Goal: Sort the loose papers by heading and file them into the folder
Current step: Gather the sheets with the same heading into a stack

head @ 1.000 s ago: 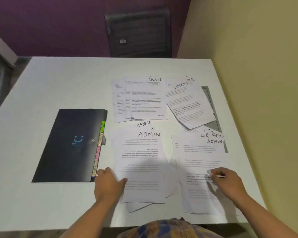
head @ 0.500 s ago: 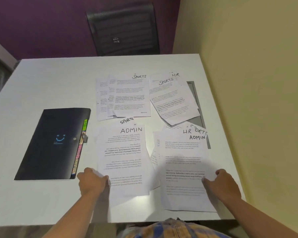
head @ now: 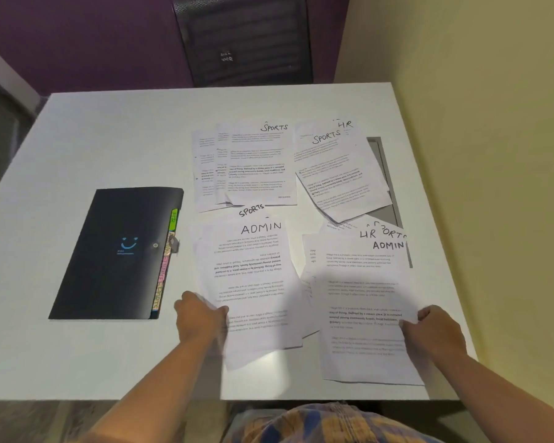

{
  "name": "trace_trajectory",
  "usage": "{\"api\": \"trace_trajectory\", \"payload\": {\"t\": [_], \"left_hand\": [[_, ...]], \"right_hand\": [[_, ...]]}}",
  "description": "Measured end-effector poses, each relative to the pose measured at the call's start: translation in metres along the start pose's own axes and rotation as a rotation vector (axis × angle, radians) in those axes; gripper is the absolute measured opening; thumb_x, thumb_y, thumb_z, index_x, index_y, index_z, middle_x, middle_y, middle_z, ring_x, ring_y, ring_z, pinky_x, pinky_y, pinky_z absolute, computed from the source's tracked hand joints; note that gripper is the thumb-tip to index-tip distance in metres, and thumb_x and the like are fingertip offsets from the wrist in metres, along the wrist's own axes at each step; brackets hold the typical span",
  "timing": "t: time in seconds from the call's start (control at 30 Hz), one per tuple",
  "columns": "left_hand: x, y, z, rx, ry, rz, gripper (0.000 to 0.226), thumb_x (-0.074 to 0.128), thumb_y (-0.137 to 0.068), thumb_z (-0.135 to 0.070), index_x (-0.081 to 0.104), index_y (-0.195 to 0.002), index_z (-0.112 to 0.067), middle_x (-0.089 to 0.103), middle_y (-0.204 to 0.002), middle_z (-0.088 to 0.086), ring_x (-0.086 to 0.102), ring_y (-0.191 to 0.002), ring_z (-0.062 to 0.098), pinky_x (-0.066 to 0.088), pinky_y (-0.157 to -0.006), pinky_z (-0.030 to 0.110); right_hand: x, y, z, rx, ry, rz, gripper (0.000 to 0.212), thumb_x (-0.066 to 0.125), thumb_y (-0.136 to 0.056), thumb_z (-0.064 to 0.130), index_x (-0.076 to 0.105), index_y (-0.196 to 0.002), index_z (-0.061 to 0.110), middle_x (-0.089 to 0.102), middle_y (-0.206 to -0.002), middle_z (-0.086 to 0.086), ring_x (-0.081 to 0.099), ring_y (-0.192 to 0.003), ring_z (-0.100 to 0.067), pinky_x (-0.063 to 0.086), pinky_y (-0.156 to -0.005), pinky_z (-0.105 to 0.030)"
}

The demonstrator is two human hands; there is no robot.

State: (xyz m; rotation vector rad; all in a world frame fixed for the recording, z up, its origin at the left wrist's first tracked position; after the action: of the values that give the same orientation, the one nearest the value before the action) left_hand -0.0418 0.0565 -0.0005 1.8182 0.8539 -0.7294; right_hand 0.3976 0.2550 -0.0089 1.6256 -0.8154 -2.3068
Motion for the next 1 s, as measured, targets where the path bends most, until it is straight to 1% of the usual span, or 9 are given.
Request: {"api": "trace_trajectory", "payload": {"t": [0.1, 0.17, 0.23, 0.37, 0.47, 0.6, 0.77, 0.87, 1.0], "left_hand": [[0.003, -0.004, 0.003, -0.057, 0.088, 0.107, 0.044, 0.080, -0.073, -0.014, 0.049, -0.103, -0.007, 0.063, -0.100, 0.010, 0.058, -0.076, 0.023, 0.045, -0.063, 0.029], [0.001, -0.007, 0.005, -0.068, 0.123, 0.151, 0.030, 0.077, -0.067, -0.009, 0.057, -0.089, -0.006, 0.068, -0.086, 0.008, 0.061, -0.066, 0.020, 0.050, -0.056, 0.030], [-0.003, -0.009, 0.004, -0.001, 0.123, 0.157, 0.016, 0.075, -0.074, -0.018, 0.062, -0.078, -0.011, 0.070, -0.075, 0.004, 0.064, -0.063, 0.021, 0.052, -0.055, 0.030], [-0.017, -0.011, 0.007, 0.127, 0.077, 0.112, 0.043, 0.068, -0.088, -0.038, 0.047, -0.061, -0.012, 0.058, -0.058, 0.000, 0.055, -0.052, 0.019, 0.036, -0.050, 0.024], [-0.025, -0.015, 0.012, 0.227, -0.053, 0.092, 0.050, 0.063, -0.092, -0.042, 0.045, -0.055, -0.013, 0.052, -0.050, 0.000, 0.049, -0.048, 0.017, 0.035, -0.051, 0.026], [-0.040, -0.008, -0.001, 0.389, -0.382, 0.084, 0.045, 0.047, -0.097, -0.051, 0.065, -0.069, -0.020, 0.064, -0.064, -0.007, 0.061, -0.060, 0.012, 0.048, -0.055, 0.025], [-0.056, -0.009, -0.020, 0.542, -0.510, 0.045, 0.041, 0.042, -0.099, -0.052, 0.067, -0.080, -0.025, 0.066, -0.074, -0.008, 0.060, -0.065, 0.012, 0.049, -0.059, 0.025], [-0.062, -0.009, -0.023, 0.601, -0.422, 0.024, 0.038, 0.043, -0.101, -0.045, 0.065, -0.080, -0.023, 0.064, -0.070, -0.007, 0.057, -0.063, 0.014, 0.049, -0.060, 0.029], [-0.075, -0.008, -0.024, 0.614, -0.063, 0.022, 0.025, 0.053, -0.100, -0.032, 0.069, -0.082, -0.027, 0.060, -0.062, -0.014, 0.056, -0.058, 0.011, 0.042, -0.053, 0.025]], "right_hand": [[-0.003, 0.006, 0.003, 0.011, -0.061, -0.053, 0.010, 0.067, -0.086, 0.019, 0.060, -0.081, 0.014, 0.064, -0.081, -0.001, 0.059, -0.070, -0.020, 0.042, -0.055, -0.027], [-0.009, 0.010, 0.005, -0.011, -0.117, -0.098, 0.021, 0.063, -0.087, 0.015, 0.058, -0.067, 0.012, 0.063, -0.068, -0.003, 0.057, -0.062, -0.021, 0.039, -0.053, -0.027], [-0.020, 0.015, 0.009, -0.068, -0.168, -0.153, 0.032, 0.064, -0.089, 0.015, 0.052, -0.061, 0.012, 0.057, -0.059, -0.002, 0.051, -0.055, -0.022, 0.034, -0.052, -0.027], [-0.043, 0.037, 0.022, -0.128, -0.337, -0.263, 0.008, 0.068, -0.091, 0.020, 0.068, -0.092, 0.012, 0.066, -0.082, -0.004, 0.060, -0.076, -0.029, 0.043, -0.067, -0.032], [-0.051, 0.049, 0.033, -0.158, -0.485, -0.266, 0.006, 0.070, -0.090, 0.020, 0.066, -0.093, 0.017, 0.068, -0.090, -0.005, 0.062, -0.085, -0.031, 0.047, -0.077, -0.034], [-0.048, 0.059, 0.036, -0.147, -0.637, -0.236, 0.012, 0.073, -0.088, 0.016, 0.068, -0.081, 0.024, 0.070, -0.082, 0.001, 0.065, -0.078, -0.029, 0.046, -0.054, -0.009], [-0.047, 0.063, 0.046, -0.117, -0.732, -0.206, 0.008, 0.073, -0.088, 0.018, 0.072, -0.082, 0.022, 0.066, -0.061, 0.014, 0.058, -0.057, -0.011, 0.041, -0.047, -0.010], [-0.051, 0.066, 0.056, -0.131, -0.776, -0.204, 0.009, 0.072, -0.088, 0.015, 0.071, -0.081, 0.018, 0.069, -0.062, 0.013, 0.057, -0.049, 0.001, 0.042, -0.048, -0.008], [-0.061, 0.070, 0.071, -0.148, -0.940, -0.166, 0.012, 0.069, -0.090, 0.009, 0.072, -0.082, 0.017, 0.076, -0.072, 0.004, 0.064, -0.052, 0.001, 0.051, -0.051, -0.008]]}}
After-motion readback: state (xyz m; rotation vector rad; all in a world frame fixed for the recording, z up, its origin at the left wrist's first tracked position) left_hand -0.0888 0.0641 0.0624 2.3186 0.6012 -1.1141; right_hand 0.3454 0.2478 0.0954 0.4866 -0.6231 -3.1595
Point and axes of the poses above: each hand's wrist, its own y-axis away from the middle knuckle, its own x-axis out of the palm, z = x × y, the point moved 7 cm from there along -y, towards the middle knuckle
